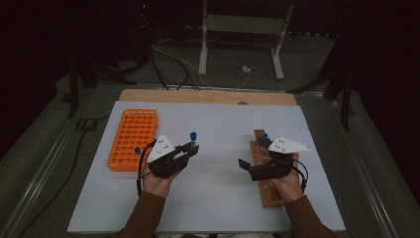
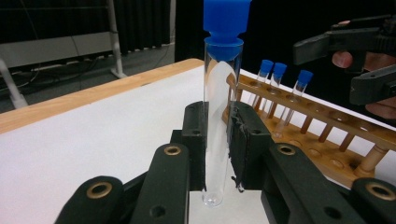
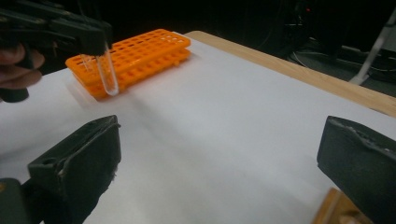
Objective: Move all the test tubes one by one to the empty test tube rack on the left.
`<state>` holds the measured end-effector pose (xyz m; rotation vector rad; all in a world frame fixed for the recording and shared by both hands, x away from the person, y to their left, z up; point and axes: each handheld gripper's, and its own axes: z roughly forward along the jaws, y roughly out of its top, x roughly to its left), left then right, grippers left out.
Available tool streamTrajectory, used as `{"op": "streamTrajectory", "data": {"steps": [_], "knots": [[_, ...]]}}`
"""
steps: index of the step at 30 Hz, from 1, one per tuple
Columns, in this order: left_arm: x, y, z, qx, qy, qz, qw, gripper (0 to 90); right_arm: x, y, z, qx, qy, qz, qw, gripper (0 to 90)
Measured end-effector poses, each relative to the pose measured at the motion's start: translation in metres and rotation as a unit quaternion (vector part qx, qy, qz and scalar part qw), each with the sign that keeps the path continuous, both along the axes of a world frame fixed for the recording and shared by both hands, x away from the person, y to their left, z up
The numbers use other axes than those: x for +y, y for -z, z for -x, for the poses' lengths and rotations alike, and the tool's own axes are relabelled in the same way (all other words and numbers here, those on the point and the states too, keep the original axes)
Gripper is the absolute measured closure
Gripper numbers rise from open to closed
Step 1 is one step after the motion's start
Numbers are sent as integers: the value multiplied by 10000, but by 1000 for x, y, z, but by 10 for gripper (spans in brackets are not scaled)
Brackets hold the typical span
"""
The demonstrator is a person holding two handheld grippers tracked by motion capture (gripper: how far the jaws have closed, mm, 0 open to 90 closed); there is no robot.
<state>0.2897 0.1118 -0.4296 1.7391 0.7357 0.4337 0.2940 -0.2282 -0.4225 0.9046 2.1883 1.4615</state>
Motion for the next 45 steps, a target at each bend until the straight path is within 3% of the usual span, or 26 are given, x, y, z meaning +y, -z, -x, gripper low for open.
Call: {"op": "streamTrajectory", "data": {"steps": [17,25,37,45], "knots": [[36,-10,-2,-72,-246,31,9997,782,-25,6,5,-1,264,-95,9996,0],[59,-15,1,-141,-515,106,9985,782,-34,4,5,-29,350,-186,9992,0],[95,-19,-1,-202,-983,124,9949,782,-40,2,4,-62,400,-238,9989,0],[119,-15,-1,-204,-1317,137,9910,783,-41,2,4,-77,400,-277,9988,0]]}}
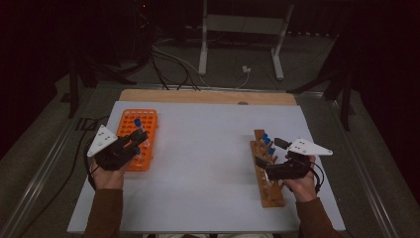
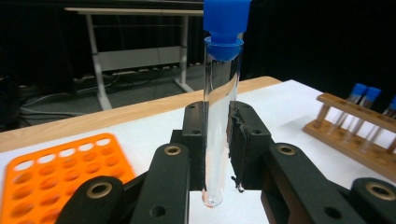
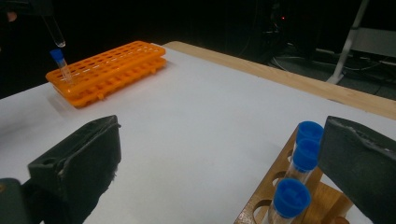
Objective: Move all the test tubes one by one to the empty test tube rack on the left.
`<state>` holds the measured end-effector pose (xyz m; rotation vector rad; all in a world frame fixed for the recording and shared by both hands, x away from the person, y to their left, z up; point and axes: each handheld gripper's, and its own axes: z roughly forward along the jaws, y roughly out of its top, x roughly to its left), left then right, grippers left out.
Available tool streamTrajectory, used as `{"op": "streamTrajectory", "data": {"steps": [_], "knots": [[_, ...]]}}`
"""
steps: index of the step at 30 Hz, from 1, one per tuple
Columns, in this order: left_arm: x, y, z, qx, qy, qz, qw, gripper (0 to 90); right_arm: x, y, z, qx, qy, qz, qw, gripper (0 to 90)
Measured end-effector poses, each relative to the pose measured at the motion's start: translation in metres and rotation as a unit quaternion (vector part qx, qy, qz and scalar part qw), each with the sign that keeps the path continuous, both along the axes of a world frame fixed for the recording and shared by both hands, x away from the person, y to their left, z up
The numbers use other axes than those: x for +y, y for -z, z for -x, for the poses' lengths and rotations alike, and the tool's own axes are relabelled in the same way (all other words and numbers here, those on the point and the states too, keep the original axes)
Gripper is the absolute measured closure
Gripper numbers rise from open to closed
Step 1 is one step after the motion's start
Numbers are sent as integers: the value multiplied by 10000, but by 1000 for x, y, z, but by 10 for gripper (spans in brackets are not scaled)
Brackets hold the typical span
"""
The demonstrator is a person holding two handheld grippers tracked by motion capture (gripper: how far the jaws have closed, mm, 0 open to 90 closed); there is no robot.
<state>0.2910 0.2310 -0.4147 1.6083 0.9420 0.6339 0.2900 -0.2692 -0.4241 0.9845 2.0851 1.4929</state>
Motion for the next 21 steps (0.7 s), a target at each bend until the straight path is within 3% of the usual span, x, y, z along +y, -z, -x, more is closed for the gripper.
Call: {"op": "streamTrajectory", "data": {"steps": [9,21], "knots": [[22,7,1,-42,-376,-80,9992,783,-3,-1,1,-19,24,-29,10000,0],[39,30,6,121,-575,-146,9982,782,-5,-2,2,-27,58,-49,10000,0]]}}
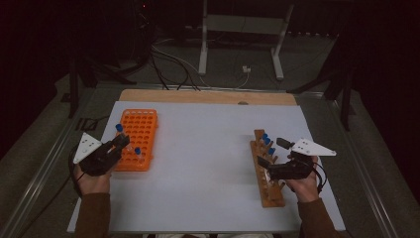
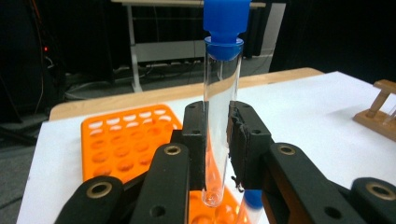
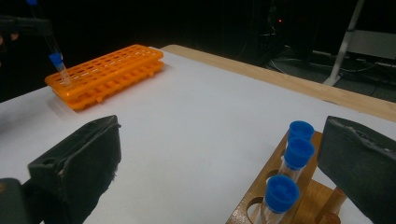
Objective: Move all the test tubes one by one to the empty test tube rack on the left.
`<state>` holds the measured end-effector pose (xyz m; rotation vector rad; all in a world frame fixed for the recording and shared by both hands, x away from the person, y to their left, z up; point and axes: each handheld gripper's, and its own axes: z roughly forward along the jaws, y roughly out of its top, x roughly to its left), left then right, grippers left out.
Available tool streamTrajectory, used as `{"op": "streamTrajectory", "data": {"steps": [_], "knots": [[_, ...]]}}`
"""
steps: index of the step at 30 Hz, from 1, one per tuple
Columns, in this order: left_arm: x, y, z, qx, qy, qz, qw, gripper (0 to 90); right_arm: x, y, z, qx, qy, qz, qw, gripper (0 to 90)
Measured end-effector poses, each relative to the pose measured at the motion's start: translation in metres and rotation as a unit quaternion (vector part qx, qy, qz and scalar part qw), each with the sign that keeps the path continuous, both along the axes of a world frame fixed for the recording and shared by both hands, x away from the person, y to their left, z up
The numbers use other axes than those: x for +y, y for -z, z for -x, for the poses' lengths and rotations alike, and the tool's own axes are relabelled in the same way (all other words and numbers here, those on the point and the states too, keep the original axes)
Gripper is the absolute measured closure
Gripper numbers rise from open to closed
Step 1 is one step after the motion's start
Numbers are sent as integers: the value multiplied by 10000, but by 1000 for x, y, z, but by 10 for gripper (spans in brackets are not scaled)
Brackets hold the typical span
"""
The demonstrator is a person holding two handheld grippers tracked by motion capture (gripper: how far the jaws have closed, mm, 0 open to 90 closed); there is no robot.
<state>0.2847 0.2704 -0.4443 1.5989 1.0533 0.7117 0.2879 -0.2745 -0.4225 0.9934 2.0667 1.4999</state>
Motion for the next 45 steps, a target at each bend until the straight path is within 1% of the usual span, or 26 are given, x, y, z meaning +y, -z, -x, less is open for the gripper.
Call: {"op": "streamTrajectory", "data": {"steps": [10,12,14,19,26,27,31,33,35,38,41,45], "knots": [[6,19,4,230,-36,-25,9997,782,1,1,0,3,-1,-6,10000,0],[7,22,5,273,-48,22,9996,782,1,1,0,9,-2,-4,10000,0],[7,25,5,324,-25,51,9995,782,1,1,0,11,-4,-3,10000,0],[2,30,3,397,85,-14,9992,781,1,1,0,12,-13,-1,10000,0],[-7,35,1,510,177,-268,9982,782,1,2,0,12,-15,18,10000,0],[-7,36,1,533,170,-276,9981,781,1,2,0,10,-14,15,10000,0],[-6,42,0,696,174,-341,9968,782,1,2,0,17,-13,12,10000,0],[-6,45,0,815,191,-369,9958,782,1,2,1,27,-10,10,10000,0],[-6,47,-1,925,193,-447,9945,782,1,2,1,33,-12,1,10000,0],[-8,49,-1,988,195,-525,9935,782,1,2,1,32,-21,4,10000,0],[-10,49,-1,999,197,-610,9929,782,1,3,1,31,-21,-3,10000,0],[-10,49,-1,1029,201,-662,9923,783,1,3,1,44,-27,-2,10000,0]]}}
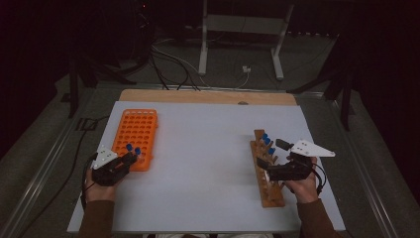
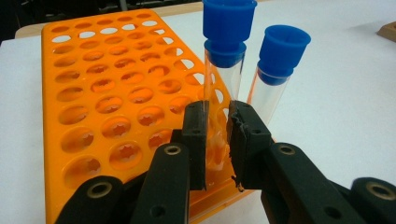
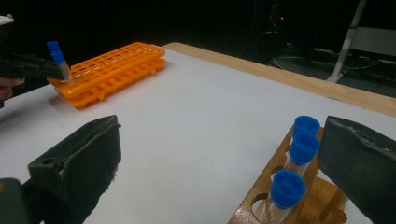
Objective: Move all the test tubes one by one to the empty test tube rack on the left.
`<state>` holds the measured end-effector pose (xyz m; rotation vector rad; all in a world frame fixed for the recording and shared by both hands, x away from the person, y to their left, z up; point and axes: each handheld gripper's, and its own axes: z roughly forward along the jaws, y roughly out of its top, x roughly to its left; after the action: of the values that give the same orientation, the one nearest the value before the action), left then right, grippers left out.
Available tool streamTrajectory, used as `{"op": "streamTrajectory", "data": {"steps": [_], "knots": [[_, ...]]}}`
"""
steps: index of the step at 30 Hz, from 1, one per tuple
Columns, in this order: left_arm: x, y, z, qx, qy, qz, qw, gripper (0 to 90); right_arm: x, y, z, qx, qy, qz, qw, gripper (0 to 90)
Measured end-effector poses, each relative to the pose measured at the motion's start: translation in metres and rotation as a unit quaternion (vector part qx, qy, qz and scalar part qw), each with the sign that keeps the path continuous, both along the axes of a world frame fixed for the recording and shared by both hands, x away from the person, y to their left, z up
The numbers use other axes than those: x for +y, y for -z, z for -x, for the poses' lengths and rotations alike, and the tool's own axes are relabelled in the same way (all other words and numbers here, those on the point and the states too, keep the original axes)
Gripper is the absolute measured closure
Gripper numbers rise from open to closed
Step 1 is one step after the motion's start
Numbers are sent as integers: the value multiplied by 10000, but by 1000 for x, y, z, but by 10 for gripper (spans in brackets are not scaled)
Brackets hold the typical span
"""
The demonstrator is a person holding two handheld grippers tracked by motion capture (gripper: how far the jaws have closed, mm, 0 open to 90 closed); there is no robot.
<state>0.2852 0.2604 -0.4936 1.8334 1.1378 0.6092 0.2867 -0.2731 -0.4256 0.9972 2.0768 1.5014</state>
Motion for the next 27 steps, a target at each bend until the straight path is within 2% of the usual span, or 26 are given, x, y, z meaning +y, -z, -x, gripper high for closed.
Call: {"op": "streamTrajectory", "data": {"steps": [10,20,22,23,26,27], "knots": [[-5,3,0,69,68,-297,9995,782,2,1,0,20,-17,17,10000,0],[-3,3,2,123,3,-210,9997,779,2,2,0,24,-22,13,10000,0],[-3,3,2,153,-18,-123,9998,770,2,1,0,22,-18,15,10000,0],[-3,4,2,160,-4,-55,9999,747,2,1,0,22,-17,15,10000,0],[-3,3,4,162,-88,-61,9998,668,2,2,0,20,-13,16,10000,0],[-1,3,4,181,-75,-3,9998,647,2,2,0,21,-13,15,10000,0]]}}
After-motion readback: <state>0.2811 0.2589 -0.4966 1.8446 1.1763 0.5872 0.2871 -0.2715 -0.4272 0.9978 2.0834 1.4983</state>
